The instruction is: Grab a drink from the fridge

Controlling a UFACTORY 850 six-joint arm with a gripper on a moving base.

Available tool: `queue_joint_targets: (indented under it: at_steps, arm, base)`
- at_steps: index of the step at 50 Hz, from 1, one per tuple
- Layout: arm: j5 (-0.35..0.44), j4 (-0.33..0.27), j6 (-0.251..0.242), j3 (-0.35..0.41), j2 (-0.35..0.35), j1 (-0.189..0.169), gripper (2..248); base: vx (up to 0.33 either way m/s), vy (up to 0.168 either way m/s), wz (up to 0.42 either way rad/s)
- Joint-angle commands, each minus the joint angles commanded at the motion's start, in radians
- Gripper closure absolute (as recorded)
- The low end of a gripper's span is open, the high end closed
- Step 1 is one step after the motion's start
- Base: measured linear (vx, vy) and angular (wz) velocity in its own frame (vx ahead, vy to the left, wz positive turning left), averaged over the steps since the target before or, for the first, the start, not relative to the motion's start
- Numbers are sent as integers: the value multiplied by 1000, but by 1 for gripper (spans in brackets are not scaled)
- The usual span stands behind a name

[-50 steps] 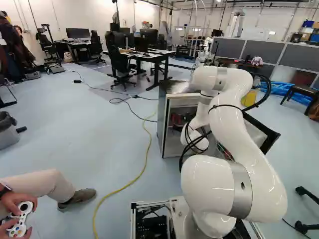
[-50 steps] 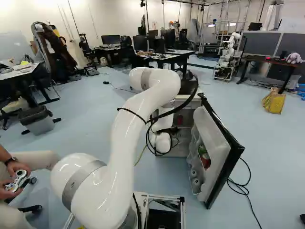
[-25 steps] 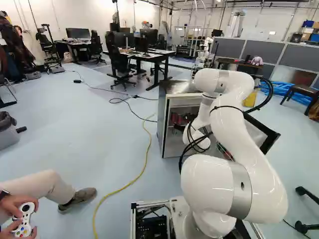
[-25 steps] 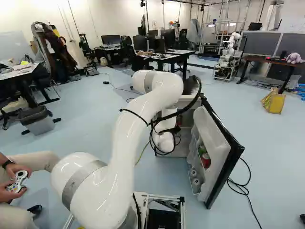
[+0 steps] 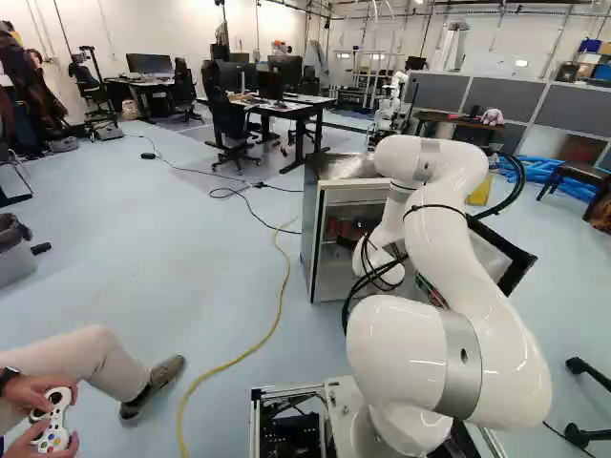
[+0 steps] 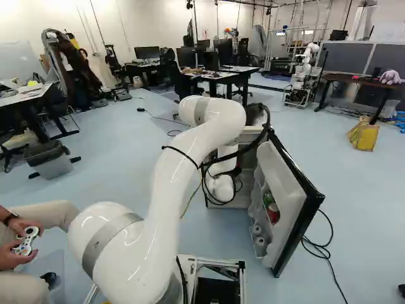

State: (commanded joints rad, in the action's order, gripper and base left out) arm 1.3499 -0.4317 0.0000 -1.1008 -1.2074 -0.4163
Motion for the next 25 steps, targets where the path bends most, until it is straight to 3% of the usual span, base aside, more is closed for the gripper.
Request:
queue_joint_targets:
  at_steps: [25]
  arm:
    - [-22, -11, 0, -66, -33, 9, 3]
  base:
    - [0, 0, 0]
